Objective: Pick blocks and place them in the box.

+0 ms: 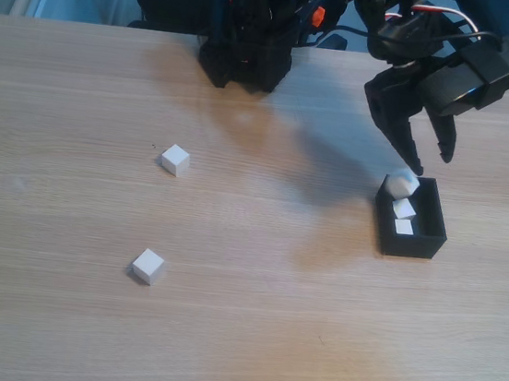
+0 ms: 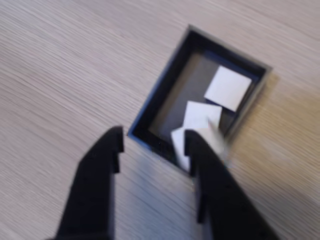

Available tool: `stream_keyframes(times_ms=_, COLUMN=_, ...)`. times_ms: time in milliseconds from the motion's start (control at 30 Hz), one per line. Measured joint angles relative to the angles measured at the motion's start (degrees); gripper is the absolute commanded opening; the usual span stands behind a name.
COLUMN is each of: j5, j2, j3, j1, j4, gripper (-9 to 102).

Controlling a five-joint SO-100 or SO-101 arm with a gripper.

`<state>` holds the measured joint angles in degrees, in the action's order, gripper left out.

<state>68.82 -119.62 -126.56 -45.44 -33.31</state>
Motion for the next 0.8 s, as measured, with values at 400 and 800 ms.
stream_keyframes(times_ms=400, j5=3.16, j2=-18.02, j3=-15.29, j1=18.54, j4=-10.90, gripper=0)
stream_keyframes(times_ms=800, j5=19.25, j2=-23.64, j3=-27.77, j1=46.58, j4=-2.20, gripper=8)
